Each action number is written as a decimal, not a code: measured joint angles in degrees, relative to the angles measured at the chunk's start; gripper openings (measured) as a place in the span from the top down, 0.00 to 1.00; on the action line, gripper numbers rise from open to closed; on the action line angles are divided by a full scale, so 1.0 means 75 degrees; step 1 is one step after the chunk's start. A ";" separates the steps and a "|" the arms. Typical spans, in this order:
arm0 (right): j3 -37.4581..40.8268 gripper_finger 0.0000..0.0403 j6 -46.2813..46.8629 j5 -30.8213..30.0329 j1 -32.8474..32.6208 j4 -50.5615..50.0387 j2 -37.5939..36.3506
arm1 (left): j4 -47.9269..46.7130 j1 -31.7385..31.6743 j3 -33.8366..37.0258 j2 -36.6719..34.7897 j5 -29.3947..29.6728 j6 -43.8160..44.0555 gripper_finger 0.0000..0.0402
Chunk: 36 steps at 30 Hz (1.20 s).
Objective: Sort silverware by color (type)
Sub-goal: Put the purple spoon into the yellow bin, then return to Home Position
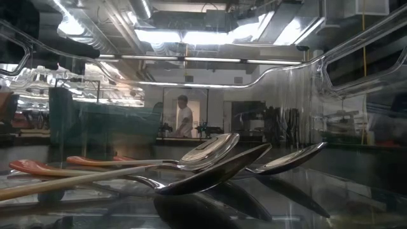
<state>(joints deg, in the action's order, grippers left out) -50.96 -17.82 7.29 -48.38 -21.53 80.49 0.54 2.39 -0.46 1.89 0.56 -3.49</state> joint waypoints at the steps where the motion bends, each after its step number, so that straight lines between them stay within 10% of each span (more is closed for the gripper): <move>1: 0.0000 1.00 0.0001 0.0057 0.0000 -0.0047 0.0000 | 0.0001 0.0000 0.0002 -0.0001 0.0000 0.0000 0.78; 20: 0.0007 1.00 0.1154 0.2118 0.0000 -0.1812 -0.0031 | 0.0000 -0.0002 0.0002 -0.0001 0.0000 0.0000 0.78; 36: 0.0009 1.00 0.1622 0.0800 -0.0003 -0.2767 -0.1209 | 0.0000 -0.0002 -0.0001 0.0000 0.0000 0.0000 0.78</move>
<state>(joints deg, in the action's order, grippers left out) -50.89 -5.66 13.29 -48.40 -42.28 71.42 0.54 2.37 -0.47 1.89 0.56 -3.49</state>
